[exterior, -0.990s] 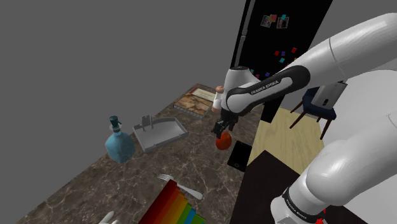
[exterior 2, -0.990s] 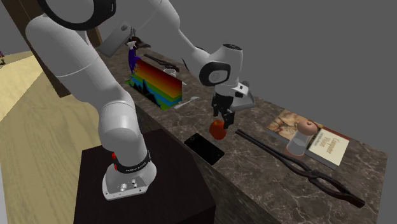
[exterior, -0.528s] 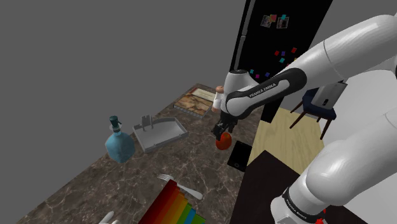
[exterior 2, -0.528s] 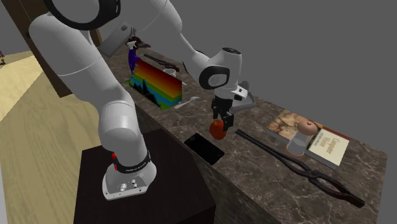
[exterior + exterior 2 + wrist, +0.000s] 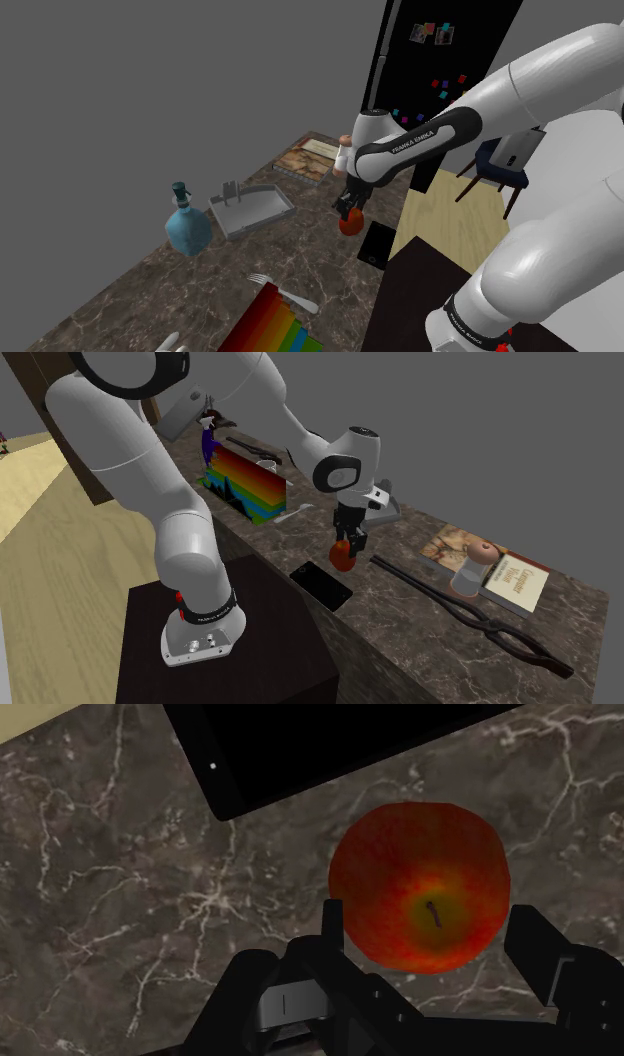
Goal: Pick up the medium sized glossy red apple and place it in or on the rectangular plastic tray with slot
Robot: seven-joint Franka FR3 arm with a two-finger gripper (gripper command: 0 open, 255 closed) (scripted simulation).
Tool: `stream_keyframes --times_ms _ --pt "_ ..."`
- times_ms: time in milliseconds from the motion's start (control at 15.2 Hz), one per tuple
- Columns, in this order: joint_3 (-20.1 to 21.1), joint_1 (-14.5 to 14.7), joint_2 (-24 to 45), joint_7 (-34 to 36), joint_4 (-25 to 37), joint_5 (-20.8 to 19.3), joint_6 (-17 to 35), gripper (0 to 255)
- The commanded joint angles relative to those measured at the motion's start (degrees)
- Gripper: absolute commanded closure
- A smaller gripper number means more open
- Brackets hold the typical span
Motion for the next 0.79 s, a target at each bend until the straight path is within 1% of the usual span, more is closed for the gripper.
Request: stream_keyframes --times_ms 0,198,726 --pt "0.0 0.0 0.03 0.01 -0.08 0.0 -0.04 255" --pt "-0.02 -0.02 0.04 -0.03 -0.04 -0.01 -0.07 255" --pt "-0.2 0.09 -5.03 -0.3 2.38 0.27 -7.55 255"
